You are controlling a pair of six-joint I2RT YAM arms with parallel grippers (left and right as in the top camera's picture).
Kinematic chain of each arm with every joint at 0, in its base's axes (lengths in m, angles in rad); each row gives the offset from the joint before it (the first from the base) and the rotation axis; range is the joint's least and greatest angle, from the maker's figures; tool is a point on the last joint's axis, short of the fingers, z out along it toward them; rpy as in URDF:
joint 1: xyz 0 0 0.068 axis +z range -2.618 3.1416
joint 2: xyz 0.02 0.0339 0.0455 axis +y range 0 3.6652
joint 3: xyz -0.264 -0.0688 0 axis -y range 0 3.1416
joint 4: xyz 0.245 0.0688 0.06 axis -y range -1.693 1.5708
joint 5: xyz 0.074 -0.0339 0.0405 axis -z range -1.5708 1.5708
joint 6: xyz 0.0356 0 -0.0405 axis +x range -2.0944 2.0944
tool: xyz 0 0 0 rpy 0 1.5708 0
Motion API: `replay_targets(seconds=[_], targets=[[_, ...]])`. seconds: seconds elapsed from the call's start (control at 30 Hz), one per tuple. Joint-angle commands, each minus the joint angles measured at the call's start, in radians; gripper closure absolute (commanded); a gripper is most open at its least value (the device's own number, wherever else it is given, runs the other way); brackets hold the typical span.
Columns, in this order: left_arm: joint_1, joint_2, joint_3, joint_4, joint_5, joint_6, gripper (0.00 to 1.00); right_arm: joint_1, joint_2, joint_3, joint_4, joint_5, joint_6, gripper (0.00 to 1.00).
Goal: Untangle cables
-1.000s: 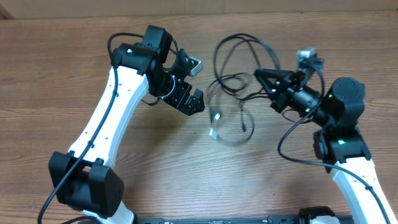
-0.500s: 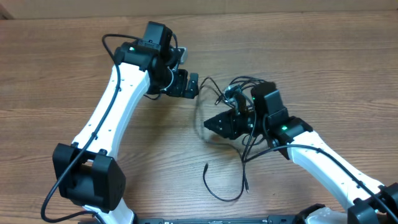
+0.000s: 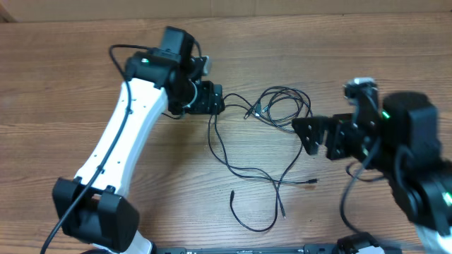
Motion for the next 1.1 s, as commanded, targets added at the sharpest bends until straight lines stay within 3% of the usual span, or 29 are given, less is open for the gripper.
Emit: replay_targets(seconds=[0.0,0.03,0.13,0.27,0.3,0.4,0.5,0.63,0.77,0.9,1.07], targets=[[-0.042,0.072,-0.045,0.021,-0.219,-0.011,0.41,-0.008,-0.119,0.012,-0.026,0.019,0.013,0.00],[-0.045,0.090,-0.058,0.043,-0.225,-0.011,0.42,-0.008,-0.139,0.012,-0.034,0.018,0.022,0.00],[-0.045,0.154,-0.091,0.093,-0.198,-0.015,0.57,-0.008,-0.174,0.012,-0.082,0.018,0.023,0.00],[-0.046,0.250,-0.101,0.121,-0.159,-0.014,0.61,-0.008,-0.169,0.008,-0.154,0.018,0.068,0.00],[-0.048,0.284,-0.101,0.124,-0.146,-0.014,0.76,-0.008,-0.168,0.008,-0.169,0.018,0.074,0.00],[-0.050,0.345,-0.101,0.125,-0.119,-0.014,0.96,-0.008,-0.168,0.008,-0.177,0.018,0.077,0.00],[-0.046,0.374,-0.098,0.123,-0.108,-0.010,0.96,-0.008,-0.168,0.008,-0.175,0.018,0.077,0.00],[-0.012,0.325,0.040,-0.023,-0.108,-0.004,0.96,-0.008,-0.164,0.008,-0.169,-0.036,0.152,0.00],[-0.002,0.210,0.223,-0.170,-0.089,0.044,0.96,-0.008,-0.160,0.008,-0.170,-0.124,0.182,0.00],[-0.015,0.029,0.287,-0.179,-0.089,0.050,0.96,-0.008,-0.156,-0.015,-0.164,-0.176,0.189,0.00],[-0.018,-0.124,0.287,-0.159,-0.056,0.049,0.96,-0.006,-0.148,-0.167,-0.023,-0.176,0.448,0.00]])
